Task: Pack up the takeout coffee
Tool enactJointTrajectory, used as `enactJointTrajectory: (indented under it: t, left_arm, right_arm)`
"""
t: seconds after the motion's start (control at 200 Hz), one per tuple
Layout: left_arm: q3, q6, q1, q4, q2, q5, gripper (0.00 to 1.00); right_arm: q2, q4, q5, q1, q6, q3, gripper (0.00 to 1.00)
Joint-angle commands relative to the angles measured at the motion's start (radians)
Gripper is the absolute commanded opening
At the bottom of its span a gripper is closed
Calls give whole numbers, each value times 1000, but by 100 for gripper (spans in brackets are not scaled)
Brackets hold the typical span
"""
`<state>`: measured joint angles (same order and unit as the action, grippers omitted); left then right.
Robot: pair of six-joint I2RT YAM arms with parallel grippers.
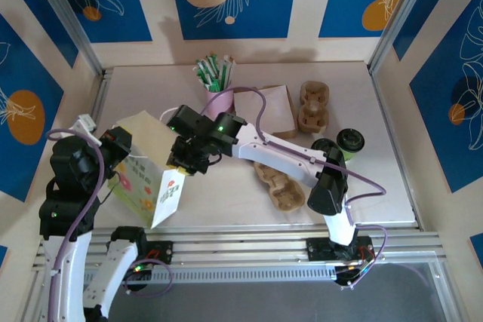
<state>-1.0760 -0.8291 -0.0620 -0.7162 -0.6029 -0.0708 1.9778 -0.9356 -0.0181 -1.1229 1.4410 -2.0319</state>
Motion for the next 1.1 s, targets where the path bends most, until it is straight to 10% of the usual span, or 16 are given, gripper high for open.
enactJointTrajectory:
  t: [0.0, 0.285, 0.53, 1.095]
  left_arm:
    - [-43, 16, -7, 43, 11, -16, 12]
    - [-212, 79, -11, -30, -2, -21, 54]
    - [-372, 191, -54, -184, -27, 58, 61]
    - [-325, 188, -66, -311, -64, -78, 78]
  right_arm:
    - [10, -42, 5, 10, -60, -45, 18]
    - [23, -170, -58, 45, -288, -153, 7]
    - [-18, -287, -258, 75, -576, -149, 8]
    - [-68, -333, -320, 99, -682, -162, 10]
